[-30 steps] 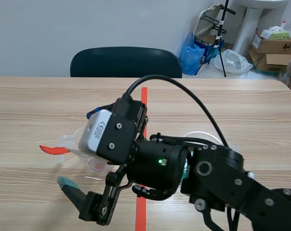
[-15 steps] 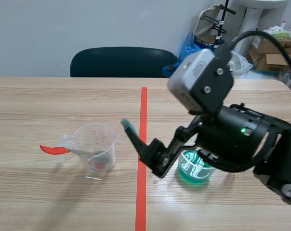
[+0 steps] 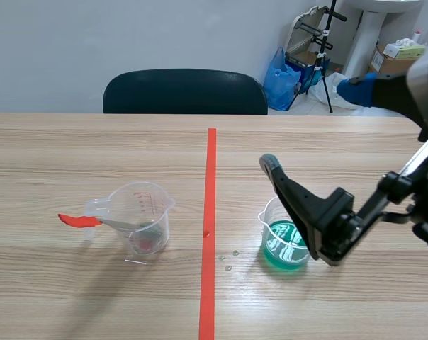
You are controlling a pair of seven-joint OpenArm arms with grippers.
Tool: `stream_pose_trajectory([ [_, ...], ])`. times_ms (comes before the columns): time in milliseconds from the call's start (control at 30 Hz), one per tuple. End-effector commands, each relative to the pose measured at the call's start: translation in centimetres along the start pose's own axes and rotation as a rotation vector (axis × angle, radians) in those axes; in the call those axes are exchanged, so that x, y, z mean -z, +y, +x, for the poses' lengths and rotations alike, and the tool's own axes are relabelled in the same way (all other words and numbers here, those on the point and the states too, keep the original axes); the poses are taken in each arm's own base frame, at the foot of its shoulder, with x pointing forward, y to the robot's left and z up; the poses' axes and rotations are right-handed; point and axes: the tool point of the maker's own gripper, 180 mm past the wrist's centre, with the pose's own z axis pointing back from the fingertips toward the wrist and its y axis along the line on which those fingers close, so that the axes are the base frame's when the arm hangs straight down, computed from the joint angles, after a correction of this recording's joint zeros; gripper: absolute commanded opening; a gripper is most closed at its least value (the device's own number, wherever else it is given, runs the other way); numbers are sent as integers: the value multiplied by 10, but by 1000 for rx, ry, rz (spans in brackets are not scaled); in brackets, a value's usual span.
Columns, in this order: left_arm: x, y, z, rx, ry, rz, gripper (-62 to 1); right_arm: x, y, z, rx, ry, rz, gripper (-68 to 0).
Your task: Do the redox reaction experiment
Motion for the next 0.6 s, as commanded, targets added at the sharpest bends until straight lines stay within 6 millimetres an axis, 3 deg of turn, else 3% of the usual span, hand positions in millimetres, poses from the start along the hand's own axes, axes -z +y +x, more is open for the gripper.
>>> stream_pose_trajectory([
  [0, 4, 1, 7, 6, -22, 16, 14, -1, -3, 8, 16, -13, -9, 4],
  [200, 22, -7, 20, 62, -36, 12, 14, -12, -9, 13, 141, 9, -22, 4],
  [567, 36, -46, 29, 126, -44, -116, 14, -13, -19, 15, 200, 8, -33, 4],
])
